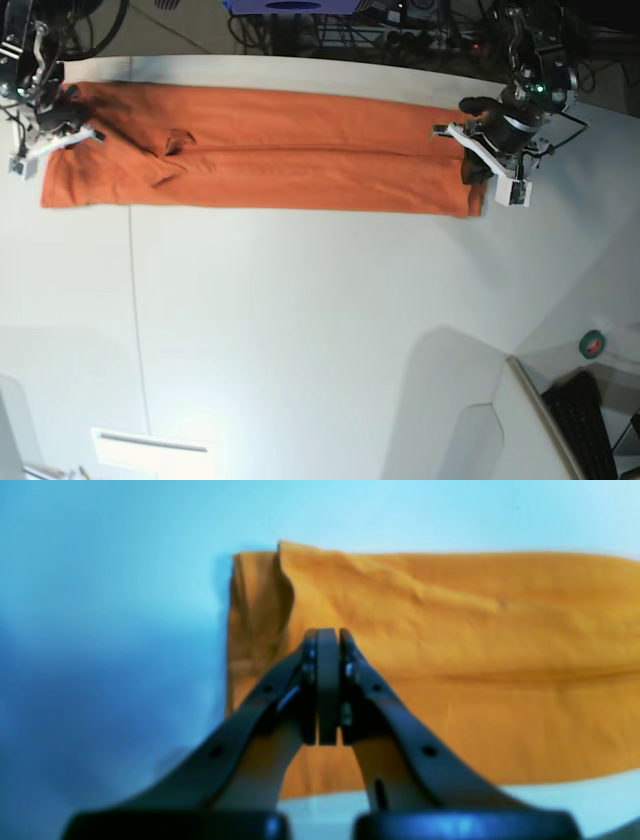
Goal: Layout the t-shirt on the table in an organized manner, then fold the t-shirt properly
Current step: 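Hold both strip ends and pull the grippers apart to straighten it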
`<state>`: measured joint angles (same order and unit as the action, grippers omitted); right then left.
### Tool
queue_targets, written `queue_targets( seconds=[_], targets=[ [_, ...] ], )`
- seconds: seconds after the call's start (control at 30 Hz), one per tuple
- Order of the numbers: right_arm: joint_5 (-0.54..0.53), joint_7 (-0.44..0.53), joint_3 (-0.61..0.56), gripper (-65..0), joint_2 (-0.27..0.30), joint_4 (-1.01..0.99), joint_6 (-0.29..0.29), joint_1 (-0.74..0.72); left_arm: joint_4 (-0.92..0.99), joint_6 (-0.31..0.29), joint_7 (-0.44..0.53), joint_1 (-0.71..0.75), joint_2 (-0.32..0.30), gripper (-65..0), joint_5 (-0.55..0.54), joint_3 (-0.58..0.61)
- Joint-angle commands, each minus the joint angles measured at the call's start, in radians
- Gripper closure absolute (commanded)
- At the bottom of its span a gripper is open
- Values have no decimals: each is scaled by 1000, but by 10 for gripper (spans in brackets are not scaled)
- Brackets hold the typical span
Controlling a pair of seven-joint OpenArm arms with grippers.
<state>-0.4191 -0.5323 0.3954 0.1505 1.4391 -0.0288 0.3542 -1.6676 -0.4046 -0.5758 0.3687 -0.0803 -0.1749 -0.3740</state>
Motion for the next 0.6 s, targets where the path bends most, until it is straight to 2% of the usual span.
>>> queue_targets(
  seconds=[0.0, 0.1, 0.27, 0.5, 0.57],
  targets=[
    [-8, 18, 4, 0, 16, 35, -1, -13, -50, -4, 20, -6, -2, 0, -10, -3],
    [-8, 16, 1, 0, 16, 44, -1, -17, -55, -4, 20, -43, 1, 0, -10, 8],
    [-7, 18, -54, 0, 21, 38, -1, -20, 116, -4, 20, -145, 6, 0, -1, -4],
    [-7, 19, -72, 0, 21, 38, 0, -20, 209, -4, 20, -147, -11, 0, 1, -4],
    [-7, 19, -71, 0, 21, 38, 0, -20, 221, -4, 20, -126, -32, 0, -1, -26]
  ],
)
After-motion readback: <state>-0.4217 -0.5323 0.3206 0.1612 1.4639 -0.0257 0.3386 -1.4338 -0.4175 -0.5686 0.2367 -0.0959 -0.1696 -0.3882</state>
